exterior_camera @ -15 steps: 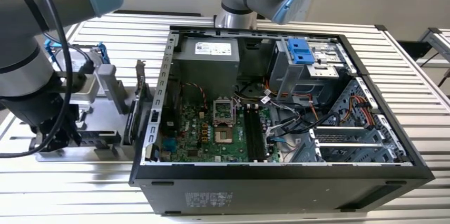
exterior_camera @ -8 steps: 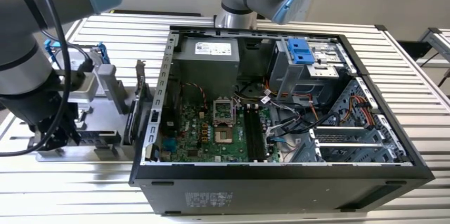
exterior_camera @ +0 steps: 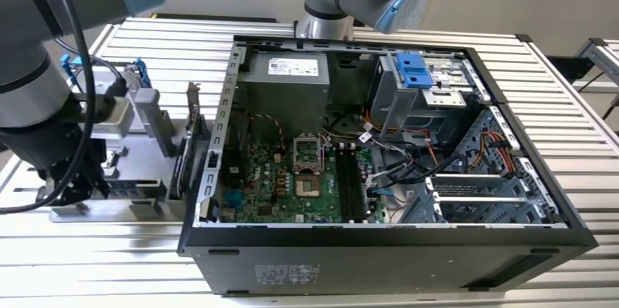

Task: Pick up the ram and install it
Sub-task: 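Pick up the ram and move it above insertion slot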

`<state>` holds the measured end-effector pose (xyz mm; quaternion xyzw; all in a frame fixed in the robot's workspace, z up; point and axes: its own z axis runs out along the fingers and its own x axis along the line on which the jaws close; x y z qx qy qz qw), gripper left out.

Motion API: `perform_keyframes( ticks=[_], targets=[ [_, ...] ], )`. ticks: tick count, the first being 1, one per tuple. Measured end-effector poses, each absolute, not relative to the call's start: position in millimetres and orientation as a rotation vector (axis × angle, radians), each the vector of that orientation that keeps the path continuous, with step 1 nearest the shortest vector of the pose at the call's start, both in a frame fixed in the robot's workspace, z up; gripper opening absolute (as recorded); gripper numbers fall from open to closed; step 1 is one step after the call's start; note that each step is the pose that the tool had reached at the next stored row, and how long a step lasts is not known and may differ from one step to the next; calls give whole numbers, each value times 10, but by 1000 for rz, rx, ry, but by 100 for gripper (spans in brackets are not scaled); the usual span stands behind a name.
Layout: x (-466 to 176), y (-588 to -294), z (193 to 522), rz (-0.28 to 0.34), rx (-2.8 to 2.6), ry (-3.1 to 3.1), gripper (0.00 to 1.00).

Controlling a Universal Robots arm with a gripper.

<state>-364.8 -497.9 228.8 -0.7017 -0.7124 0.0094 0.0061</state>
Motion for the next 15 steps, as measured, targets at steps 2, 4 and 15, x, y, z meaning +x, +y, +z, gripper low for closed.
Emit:
perform_keyframes(
  ticks=[2,4,15],
  targets=[
    [-3649,-4979,2302,29,-2196,-2229,0],
    [-3650,-4979,2308,29,-2196,-2229,0],
    [-3658,-4979,2336,29,-2196,-2230,0]
  ],
)
